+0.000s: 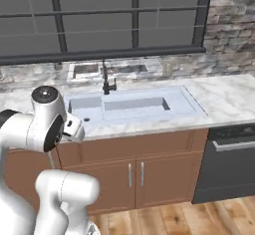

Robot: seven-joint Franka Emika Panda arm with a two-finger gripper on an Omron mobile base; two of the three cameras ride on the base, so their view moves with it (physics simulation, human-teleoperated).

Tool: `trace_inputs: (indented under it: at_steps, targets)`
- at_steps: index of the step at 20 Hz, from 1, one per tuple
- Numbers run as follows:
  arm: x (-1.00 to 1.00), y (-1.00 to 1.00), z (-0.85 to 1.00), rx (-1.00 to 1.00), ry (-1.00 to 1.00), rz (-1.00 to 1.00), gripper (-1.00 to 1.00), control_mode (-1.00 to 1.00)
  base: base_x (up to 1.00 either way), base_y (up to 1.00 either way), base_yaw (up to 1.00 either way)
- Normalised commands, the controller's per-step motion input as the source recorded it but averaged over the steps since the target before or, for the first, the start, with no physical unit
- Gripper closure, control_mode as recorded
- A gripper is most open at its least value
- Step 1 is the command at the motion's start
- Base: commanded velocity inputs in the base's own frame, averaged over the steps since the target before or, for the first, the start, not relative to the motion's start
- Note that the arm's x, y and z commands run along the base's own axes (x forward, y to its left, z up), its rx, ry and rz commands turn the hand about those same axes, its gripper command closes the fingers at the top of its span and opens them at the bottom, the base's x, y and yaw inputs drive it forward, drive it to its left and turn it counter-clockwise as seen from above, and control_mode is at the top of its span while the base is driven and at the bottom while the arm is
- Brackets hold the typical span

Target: Restock the sink supplies by placing the sponge and soap dispenser on the counter and next to the sink. Make sure the soap dispenser is upright.

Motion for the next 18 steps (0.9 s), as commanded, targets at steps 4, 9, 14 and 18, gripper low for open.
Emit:
trace_inputs:
  at_steps: [4,9,14,18]
  targets:
    - [0.0,0.0,0.0,0.0,0.0,0.0,-1.0,1.0,-0.3,0.0,-0.89]
    - [0.0,0.0,0.0,0.0,0.0,0.0,-1.0,1.0,-0.11,0.0,-0.92]
    - [0.0,0.0,0.0,0.0,0.0,0.0,-1.0,1.0,0.0,-0.21,-0.87]
    - [0.0,0.0,0.0,0.0,0.0,0.0,-1.0,1.0,0.03,-0.45,-0.8]
